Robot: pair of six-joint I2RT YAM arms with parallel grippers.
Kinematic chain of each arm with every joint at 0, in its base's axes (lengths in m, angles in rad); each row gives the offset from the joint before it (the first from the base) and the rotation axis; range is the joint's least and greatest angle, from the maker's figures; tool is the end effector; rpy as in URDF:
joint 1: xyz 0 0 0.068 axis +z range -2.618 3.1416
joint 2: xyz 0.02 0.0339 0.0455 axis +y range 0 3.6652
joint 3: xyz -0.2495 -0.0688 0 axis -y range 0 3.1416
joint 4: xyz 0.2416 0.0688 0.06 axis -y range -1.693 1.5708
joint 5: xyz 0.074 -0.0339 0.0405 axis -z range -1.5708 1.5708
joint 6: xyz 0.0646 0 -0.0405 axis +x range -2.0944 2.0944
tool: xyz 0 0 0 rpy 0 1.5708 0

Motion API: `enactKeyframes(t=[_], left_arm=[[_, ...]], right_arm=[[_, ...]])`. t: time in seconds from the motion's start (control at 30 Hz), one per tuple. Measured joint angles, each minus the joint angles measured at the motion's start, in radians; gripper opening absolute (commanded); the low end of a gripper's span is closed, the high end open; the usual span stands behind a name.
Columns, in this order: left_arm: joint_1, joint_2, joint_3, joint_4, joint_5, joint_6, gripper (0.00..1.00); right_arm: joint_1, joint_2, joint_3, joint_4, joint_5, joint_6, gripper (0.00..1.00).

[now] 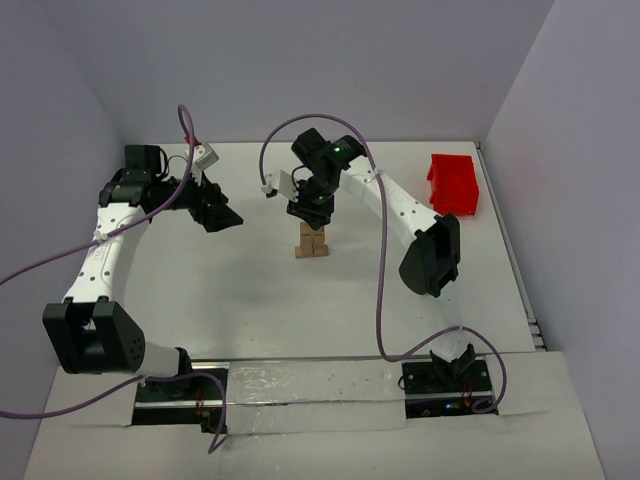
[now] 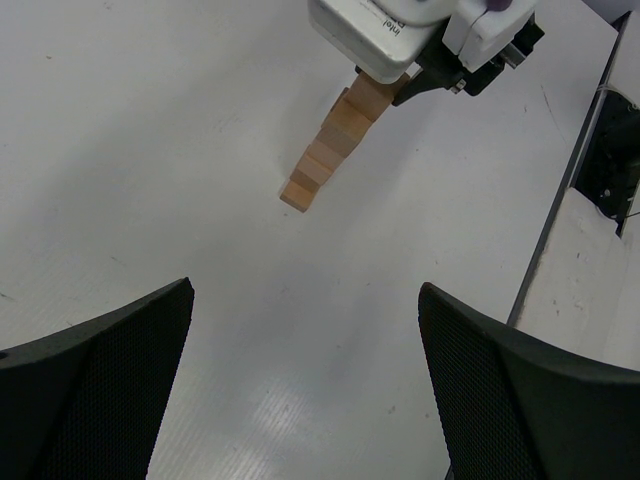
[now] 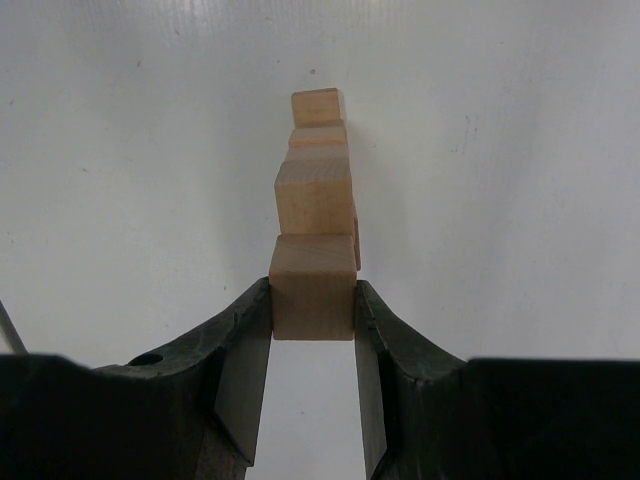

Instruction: Build the wood block tower

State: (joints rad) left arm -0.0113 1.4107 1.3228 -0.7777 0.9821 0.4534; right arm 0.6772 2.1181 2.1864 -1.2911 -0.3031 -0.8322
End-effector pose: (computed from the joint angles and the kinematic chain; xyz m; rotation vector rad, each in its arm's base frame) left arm 0.2968 -0.0571 0.3147 0.8854 1.9478 -0.9259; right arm 0.3254 0.2864 0.2754 -1.9363 1.9513 0.3810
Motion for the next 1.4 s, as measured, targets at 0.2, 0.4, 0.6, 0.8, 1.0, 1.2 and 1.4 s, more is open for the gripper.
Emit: enactKeyframes(t=[0.2,0.4,0.6,0.8,1.0,1.2,1.4], left_arm=[[0.0,0.003,0.0,-0.003,0.001,0.0,0.99],[0.0,0.005,0.0,-0.005,0.002,0.0,0.99],[0.0,0.007,0.0,-0.005,0.002,0.0,0.99],[0.0,0.007,0.0,-0.005,0.002,0.0,0.99],[0.0,0.009,0.0,-0.005,0.002,0.0,0.99],[0.0,0.009,0.0,-0.005,0.002,0.0,0.99],[0.0,0.009,0.0,-0.005,0.002,0.0,0.99]], right_arm=[[0.001,0.0,0.0,0.0,0.0,-0.003,0.08],[0.001,0.0,0.0,0.0,0.0,-0.015,0.08],[0.004,0.0,0.0,0.0,0.004,-0.03,0.08],[0.007,0.0,0.0,0.0,0.004,-0.033,0.08],[0.008,0.0,0.0,0.002,0.004,-0.033,0.1],[0.008,0.0,0.0,0.006,0.004,-0.033,0.12],[0.008,0.0,0.0,0.01,0.007,-0.033,0.15]])
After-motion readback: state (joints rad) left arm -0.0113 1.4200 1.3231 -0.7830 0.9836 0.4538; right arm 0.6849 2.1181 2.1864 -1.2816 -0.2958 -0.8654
